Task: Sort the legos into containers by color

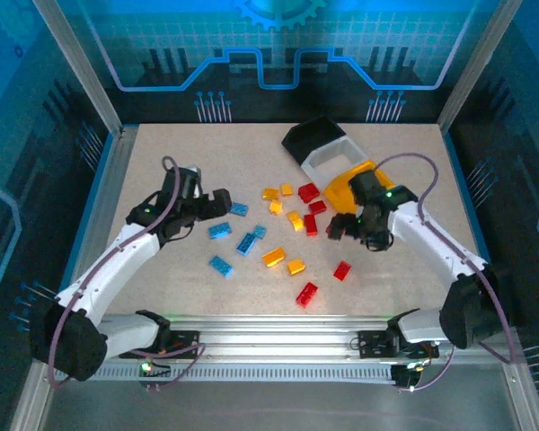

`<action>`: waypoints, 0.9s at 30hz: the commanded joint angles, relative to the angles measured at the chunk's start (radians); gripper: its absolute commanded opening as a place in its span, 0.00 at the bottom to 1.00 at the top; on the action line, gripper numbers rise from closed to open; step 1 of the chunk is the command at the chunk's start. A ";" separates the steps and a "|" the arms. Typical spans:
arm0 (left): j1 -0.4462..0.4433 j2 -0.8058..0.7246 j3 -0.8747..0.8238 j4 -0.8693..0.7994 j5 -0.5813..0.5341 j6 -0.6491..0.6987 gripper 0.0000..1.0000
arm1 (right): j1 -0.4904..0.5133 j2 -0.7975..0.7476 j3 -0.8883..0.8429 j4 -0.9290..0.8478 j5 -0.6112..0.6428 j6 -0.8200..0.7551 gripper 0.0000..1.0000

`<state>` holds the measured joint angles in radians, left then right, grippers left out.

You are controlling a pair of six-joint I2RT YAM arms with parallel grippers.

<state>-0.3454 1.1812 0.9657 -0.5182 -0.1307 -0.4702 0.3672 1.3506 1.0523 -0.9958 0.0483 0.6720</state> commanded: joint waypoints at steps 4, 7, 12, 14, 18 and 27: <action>-0.046 -0.003 -0.053 -0.069 0.036 -0.131 0.99 | 0.055 -0.031 -0.158 0.045 0.004 0.222 0.87; -0.058 -0.012 -0.052 -0.100 0.018 -0.156 0.99 | 0.063 -0.028 -0.219 0.093 -0.018 0.296 0.83; -0.073 -0.043 -0.058 -0.134 -0.024 -0.176 0.99 | 0.094 -0.010 -0.268 0.152 -0.018 0.388 0.76; -0.075 -0.049 -0.054 -0.143 -0.030 -0.177 0.99 | 0.101 0.014 -0.265 0.161 -0.017 0.415 0.75; -0.074 -0.032 -0.026 -0.153 -0.040 -0.154 0.99 | 0.116 0.054 -0.253 0.204 -0.015 0.449 0.75; -0.073 -0.049 -0.041 -0.151 -0.050 -0.157 0.99 | 0.121 0.133 -0.215 0.205 0.013 0.455 0.73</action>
<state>-0.4145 1.1545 0.9218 -0.6453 -0.1547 -0.6296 0.4721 1.4654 0.8085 -0.7856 0.0288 1.0950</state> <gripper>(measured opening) 0.989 0.737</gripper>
